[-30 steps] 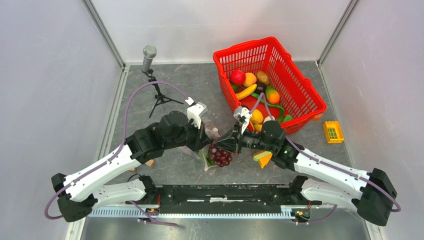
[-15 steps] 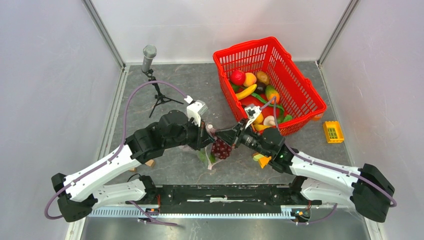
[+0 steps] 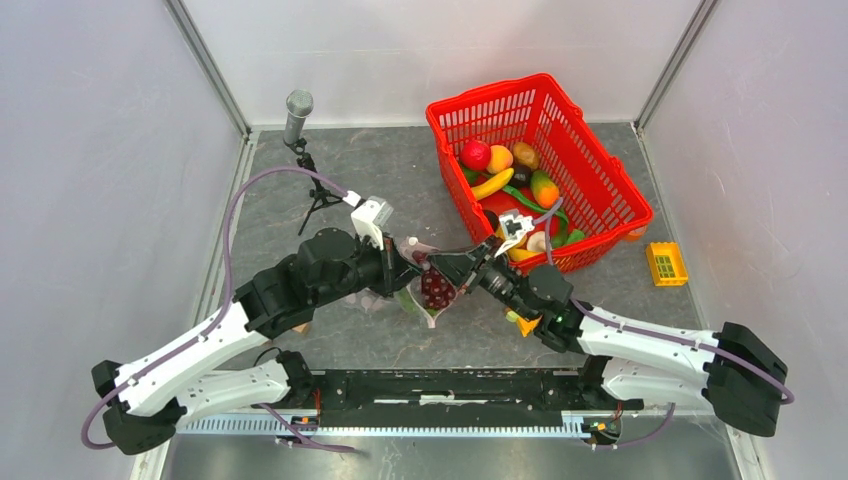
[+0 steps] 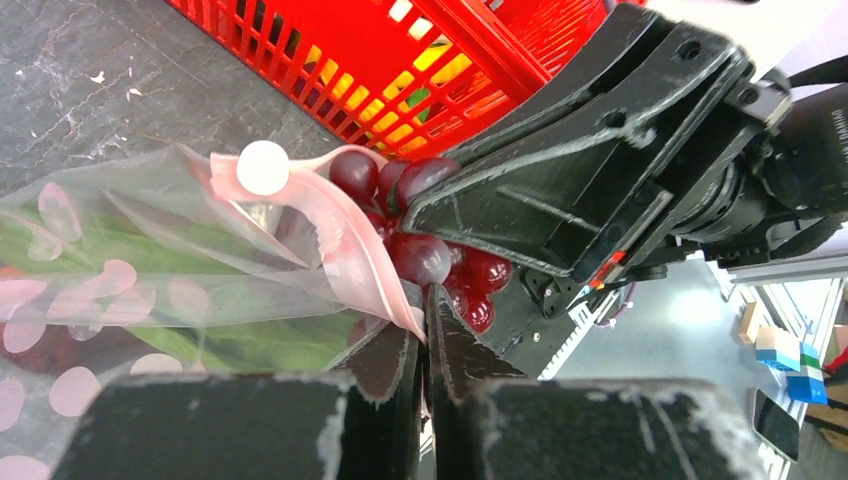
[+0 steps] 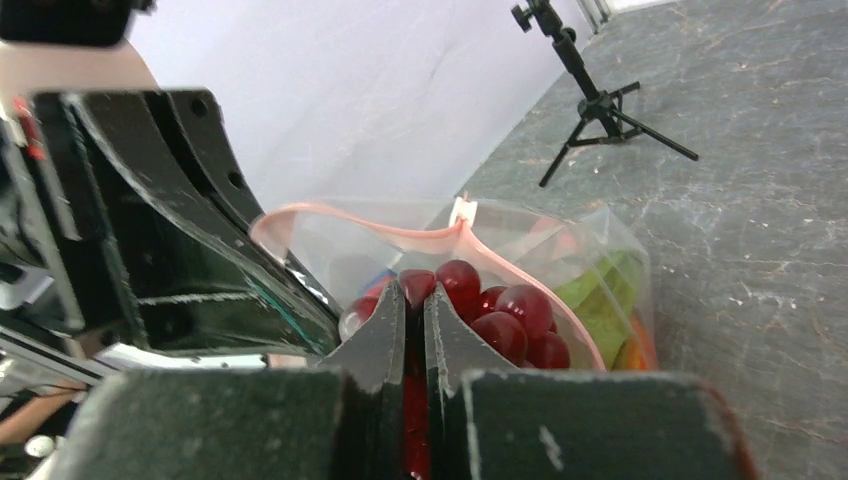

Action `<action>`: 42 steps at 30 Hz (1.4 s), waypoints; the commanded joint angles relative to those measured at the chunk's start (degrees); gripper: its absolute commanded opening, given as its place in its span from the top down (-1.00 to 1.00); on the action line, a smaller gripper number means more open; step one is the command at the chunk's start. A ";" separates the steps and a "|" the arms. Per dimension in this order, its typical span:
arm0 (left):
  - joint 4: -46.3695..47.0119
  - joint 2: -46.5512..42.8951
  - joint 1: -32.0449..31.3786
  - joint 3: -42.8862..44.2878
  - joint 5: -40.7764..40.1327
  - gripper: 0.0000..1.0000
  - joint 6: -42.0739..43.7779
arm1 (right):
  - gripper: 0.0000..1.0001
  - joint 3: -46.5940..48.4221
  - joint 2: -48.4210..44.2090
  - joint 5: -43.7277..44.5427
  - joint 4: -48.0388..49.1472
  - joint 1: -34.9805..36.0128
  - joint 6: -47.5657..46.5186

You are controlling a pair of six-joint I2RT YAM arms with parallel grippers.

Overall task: Place the food in the zip-top bag and seal the zipper
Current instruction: Place the fake fruit in the zipper food storage bag, then adjust the zipper food storage bag at the center of the board.

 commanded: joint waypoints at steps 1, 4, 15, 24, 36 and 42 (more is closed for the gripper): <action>7.20 -1.96 -0.03 0.17 -2.90 0.86 -2.63 | 0.99 4.11 1.93 -1.89 -2.40 3.20 -6.56; 10.65 -3.14 -0.04 -1.27 -2.71 0.91 -2.98 | 0.94 10.71 6.14 -8.02 -11.17 4.11 -12.80; 9.64 -8.73 -0.03 -4.51 -9.06 0.95 -3.68 | -0.33 19.70 -0.42 -11.27 -29.47 4.59 -24.16; 10.72 -11.94 -0.01 -6.81 -10.02 0.96 -2.61 | -0.45 15.32 -8.47 -7.83 -32.52 4.53 -22.80; 12.95 -15.07 -0.01 -8.95 -7.99 0.96 0.53 | -0.06 17.30 -6.01 8.20 -47.27 4.58 -19.78; 12.98 -17.40 0.01 -9.79 -8.34 0.95 1.28 | 0.18 16.53 -3.83 8.71 -45.91 4.58 -19.12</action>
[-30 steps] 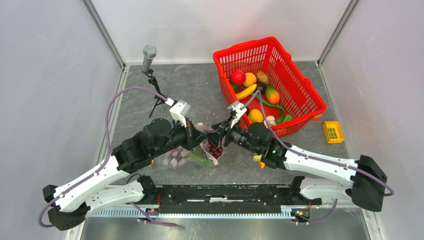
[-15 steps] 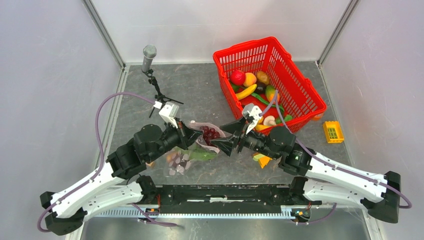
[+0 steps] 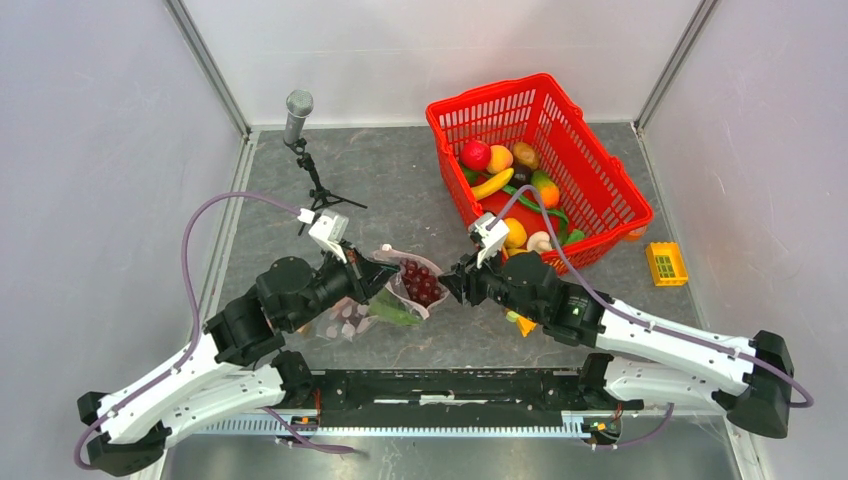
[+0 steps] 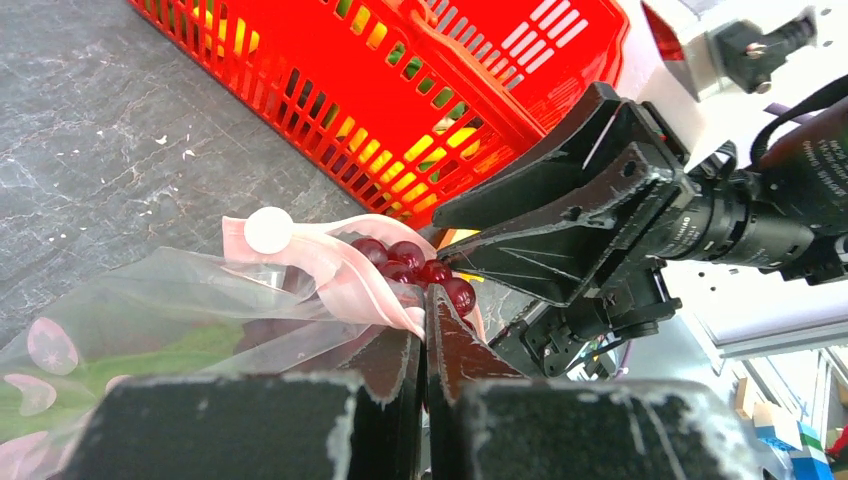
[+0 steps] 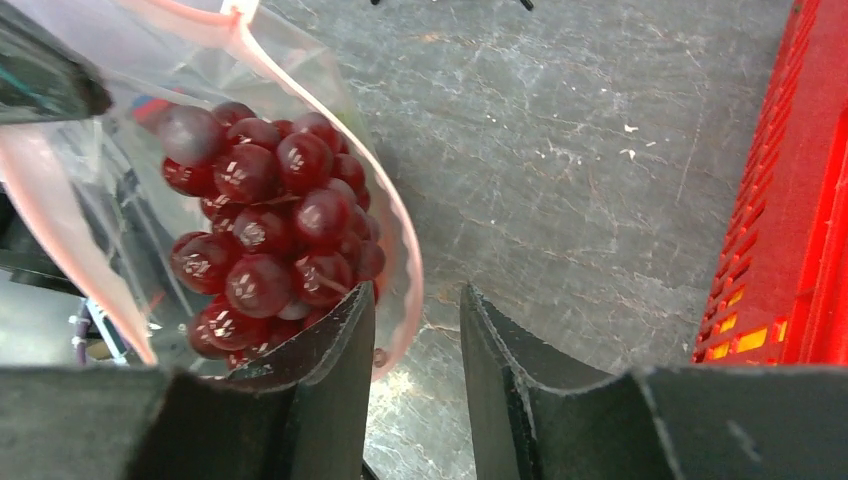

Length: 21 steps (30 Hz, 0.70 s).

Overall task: Place the food in the zip-top bag and seal the zipper
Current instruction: Adjust the zipper food storage bag at the center of the board.

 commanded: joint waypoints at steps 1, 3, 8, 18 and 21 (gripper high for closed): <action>6.99 -2.26 0.24 -0.04 -0.53 0.96 2.22 | 0.19 1.53 0.41 3.31 -0.30 0.15 0.89; 6.99 -2.78 0.29 -0.26 -0.49 0.95 2.26 | 0.22 1.65 1.12 3.30 0.10 0.15 0.76; 7.27 -2.78 0.23 -0.27 -0.31 0.95 2.47 | 0.26 2.61 3.94 0.61 0.07 0.15 0.82; 6.89 -2.91 0.27 -0.52 -0.72 0.96 2.67 | 1.00 4.16 5.28 -2.83 0.75 0.12 -0.68; 4.35 -3.67 0.23 0.11 -3.26 0.96 3.40 | 1.00 7.18 4.07 -1.35 -0.53 0.14 -2.62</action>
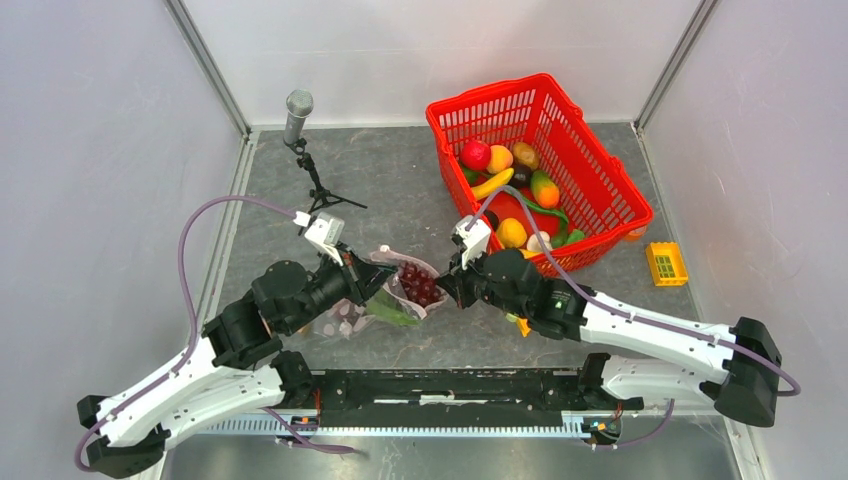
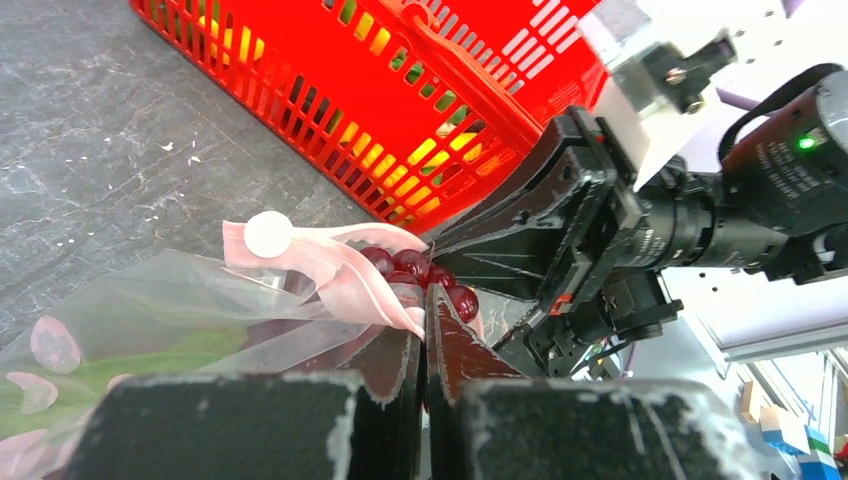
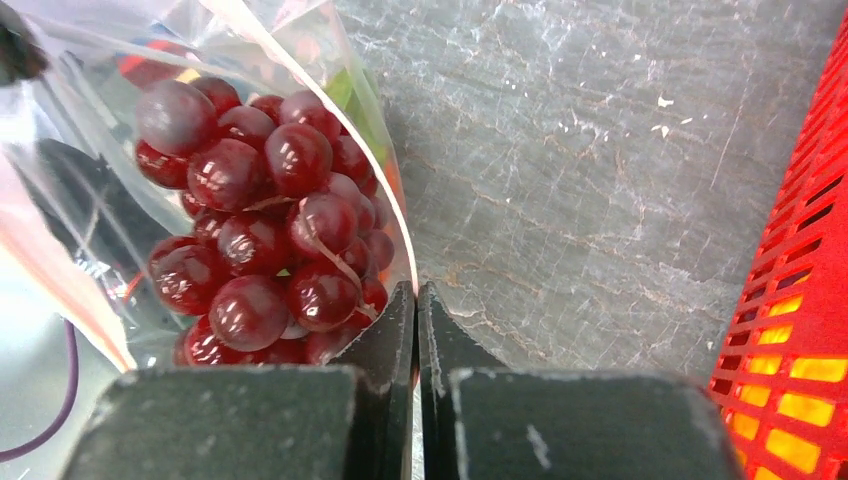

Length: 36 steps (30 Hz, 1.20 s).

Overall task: Place the food in the zip-top bag and seal the zipper
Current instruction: Adjust the zipper food storage bag at the center of the board.

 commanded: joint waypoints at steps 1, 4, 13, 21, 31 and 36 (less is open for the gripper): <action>1.63 -1.68 0.26 2.33 -4.56 0.96 3.15 | 1.00 7.35 -2.68 1.76 0.31 0.15 -3.18; -8.50 -1.10 0.26 6.64 -11.74 0.96 6.35 | 1.00 11.71 -3.89 -0.26 1.18 0.15 -4.99; -32.81 1.74 0.27 18.95 -23.78 0.95 12.74 | 1.00 18.92 -0.83 -6.63 6.58 0.15 -5.73; -31.77 8.29 0.23 24.88 -9.58 0.96 14.02 | 1.00 20.48 2.47 -9.52 10.65 0.17 -6.03; -28.20 8.37 0.22 21.48 -15.32 0.95 15.13 | 0.92 8.64 4.08 4.33 6.53 -0.02 -1.46; -25.04 8.81 0.26 18.89 -12.71 0.96 15.66 | 0.65 9.58 1.49 4.23 5.95 -0.03 -5.20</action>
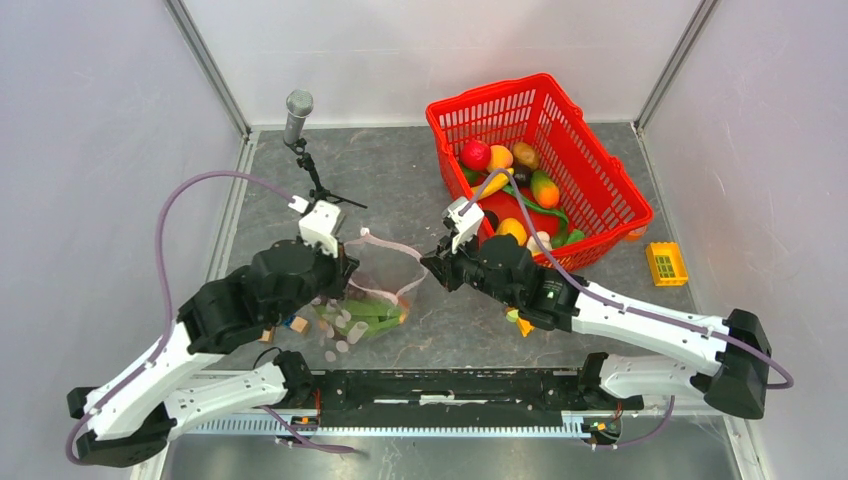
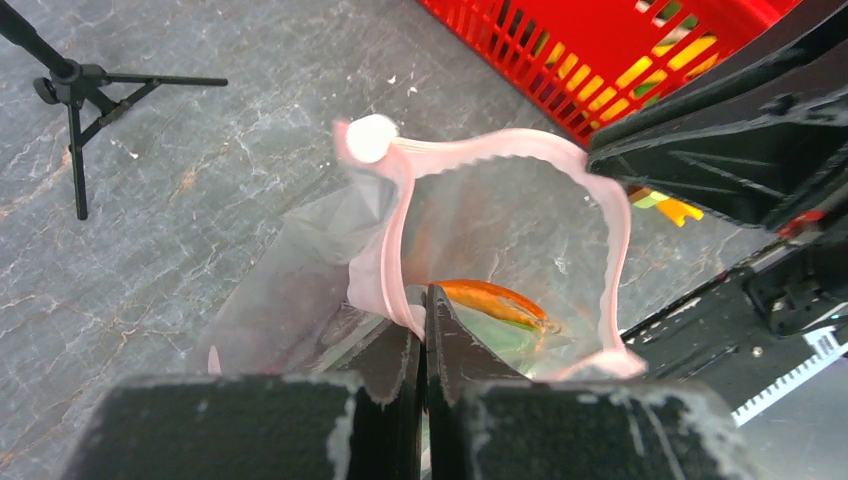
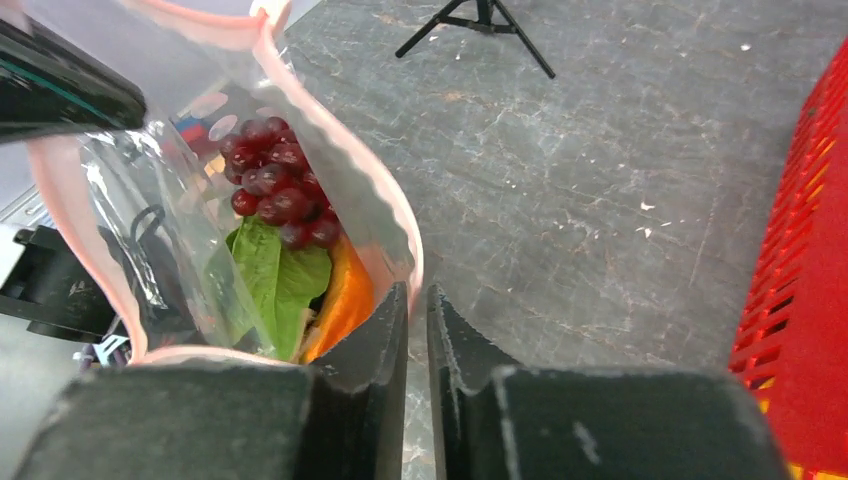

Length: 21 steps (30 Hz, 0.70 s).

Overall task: Place the food in the zip-top bag and seal the zipper
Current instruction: Adjust the zipper food storage bag at the center of the board.

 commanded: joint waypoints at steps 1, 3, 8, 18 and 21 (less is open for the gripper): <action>5.35 0.35 0.23 -1.15 0.52 0.96 3.49 | 0.58 3.07 -2.66 1.86 0.57 -0.07 -3.03; 5.69 0.45 0.23 -1.83 0.74 0.96 3.78 | 0.47 4.90 -2.73 0.87 -1.57 -0.07 -4.10; 6.66 0.13 0.26 -3.61 1.63 0.96 3.11 | 0.14 7.36 -5.54 -0.45 -2.05 -0.13 -5.93; 10.69 -1.51 0.24 -5.60 7.48 0.96 2.82 | -0.17 15.33 -7.85 25.43 -12.25 -6.33 -16.58; 11.80 -1.59 0.22 -6.26 8.45 0.95 2.74 | -0.17 16.66 -5.15 21.89 -16.54 -16.79 -15.37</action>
